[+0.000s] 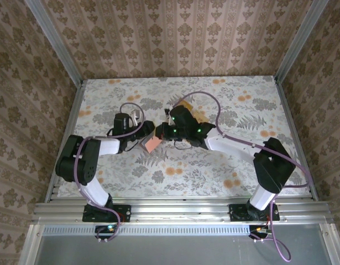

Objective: Put the credit cards into the card holder

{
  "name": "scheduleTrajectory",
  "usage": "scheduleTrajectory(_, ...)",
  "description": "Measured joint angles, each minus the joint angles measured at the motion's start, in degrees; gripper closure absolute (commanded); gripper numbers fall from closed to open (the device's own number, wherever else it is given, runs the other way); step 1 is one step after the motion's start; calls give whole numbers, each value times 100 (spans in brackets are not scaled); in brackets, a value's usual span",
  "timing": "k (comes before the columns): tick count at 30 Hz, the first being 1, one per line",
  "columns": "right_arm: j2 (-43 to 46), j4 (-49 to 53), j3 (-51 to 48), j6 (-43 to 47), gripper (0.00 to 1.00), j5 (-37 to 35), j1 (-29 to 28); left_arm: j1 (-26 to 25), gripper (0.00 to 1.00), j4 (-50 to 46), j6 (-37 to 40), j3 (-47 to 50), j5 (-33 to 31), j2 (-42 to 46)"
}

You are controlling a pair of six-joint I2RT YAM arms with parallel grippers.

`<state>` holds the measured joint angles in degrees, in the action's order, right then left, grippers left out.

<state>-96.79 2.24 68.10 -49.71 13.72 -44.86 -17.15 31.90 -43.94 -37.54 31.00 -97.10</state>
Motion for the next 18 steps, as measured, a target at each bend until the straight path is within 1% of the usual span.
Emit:
scheduleTrajectory(6,-92,-111,-538,-39,100,-13,37,0,50,87,-20,293,-105,33)
scheduleTrajectory(9,-50,-208,-686,28,100,9,111,0,49,-22,0,339,-212,240)
scheduleTrajectory(14,225,-210,-1029,205,100,11,308,-2,47,-457,192,345,-474,916)
scheduleTrajectory(18,501,-205,-1377,337,100,11,470,-46,48,-1047,490,334,-754,1351)
